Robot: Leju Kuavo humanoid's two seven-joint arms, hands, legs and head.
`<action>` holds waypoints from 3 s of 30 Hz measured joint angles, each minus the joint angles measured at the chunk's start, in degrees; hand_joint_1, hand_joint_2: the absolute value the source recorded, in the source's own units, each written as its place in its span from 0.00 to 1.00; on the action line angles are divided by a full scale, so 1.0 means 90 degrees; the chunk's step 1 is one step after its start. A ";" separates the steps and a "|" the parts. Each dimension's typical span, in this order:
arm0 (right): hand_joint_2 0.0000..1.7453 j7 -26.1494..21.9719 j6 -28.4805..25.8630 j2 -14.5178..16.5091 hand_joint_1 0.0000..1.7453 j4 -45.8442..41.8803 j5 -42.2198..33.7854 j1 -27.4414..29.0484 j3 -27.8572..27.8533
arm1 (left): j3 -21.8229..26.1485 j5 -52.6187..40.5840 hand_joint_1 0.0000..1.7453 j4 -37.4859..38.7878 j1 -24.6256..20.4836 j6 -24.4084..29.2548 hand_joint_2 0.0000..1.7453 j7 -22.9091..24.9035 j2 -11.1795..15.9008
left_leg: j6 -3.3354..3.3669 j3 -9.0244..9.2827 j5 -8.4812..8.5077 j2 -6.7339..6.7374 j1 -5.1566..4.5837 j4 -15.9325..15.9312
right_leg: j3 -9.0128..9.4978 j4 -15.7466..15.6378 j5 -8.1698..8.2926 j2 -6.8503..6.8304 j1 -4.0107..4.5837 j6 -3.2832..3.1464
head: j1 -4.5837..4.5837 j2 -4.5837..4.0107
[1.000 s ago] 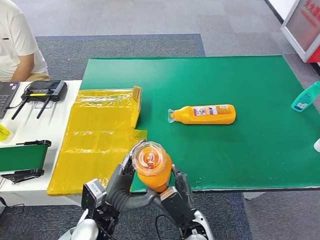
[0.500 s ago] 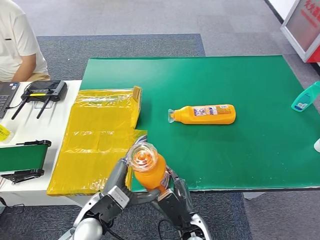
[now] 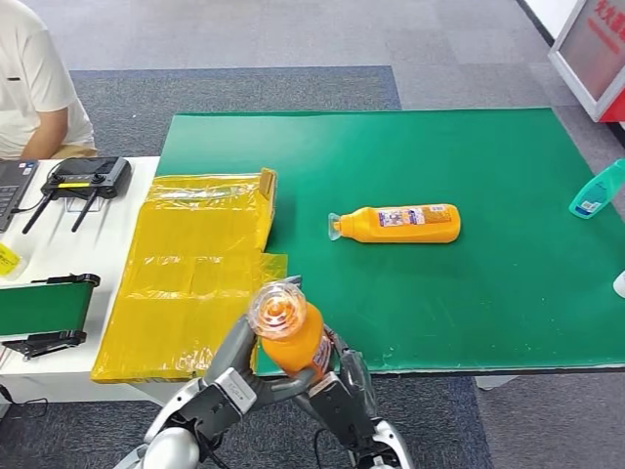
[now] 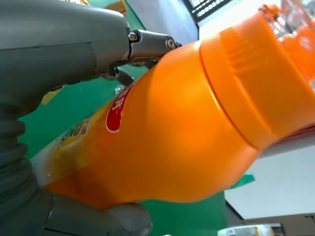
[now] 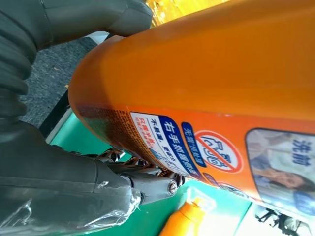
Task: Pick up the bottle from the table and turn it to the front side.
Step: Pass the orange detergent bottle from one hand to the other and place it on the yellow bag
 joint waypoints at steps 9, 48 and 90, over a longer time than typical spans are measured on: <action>1.00 -0.0036 -0.0114 -0.0118 1.00 -0.0487 0.0078 0.0181 -0.0006 | -0.0120 0.0712 0.00 -0.0012 0.0161 -0.0221 1.00 -0.0203 -0.0043 | 0.0001 -0.0001 -0.0002 0.0001 0.0000 0.0000 | 0.0000 0.0000 0.0000 0.0000 0.0000 0.0000 | 0.0001 0.0000; 1.00 0.0101 0.0070 -0.0183 0.00 -0.0629 -0.0823 0.0502 -0.0163 | 0.0520 0.0078 1.00 -0.0285 0.0684 0.0921 1.00 -0.0209 0.0003 | -0.0002 -0.0001 -0.0003 0.0001 0.0000 0.0000 | 0.0000 0.0000 -0.0003 0.0000 0.0002 -0.0003 | 0.0001 0.0000; 1.00 -0.0058 0.1285 -0.0024 0.00 -0.1603 -0.0577 0.0496 -0.1287 | 0.0132 -0.5177 1.00 0.5235 -0.4526 -0.0148 1.00 0.1368 0.0757 | -0.0023 -0.0015 0.0035 0.0002 0.0002 0.0002 | -0.0021 0.0003 0.0036 0.0011 0.0002 -0.0008 | 0.0001 0.0000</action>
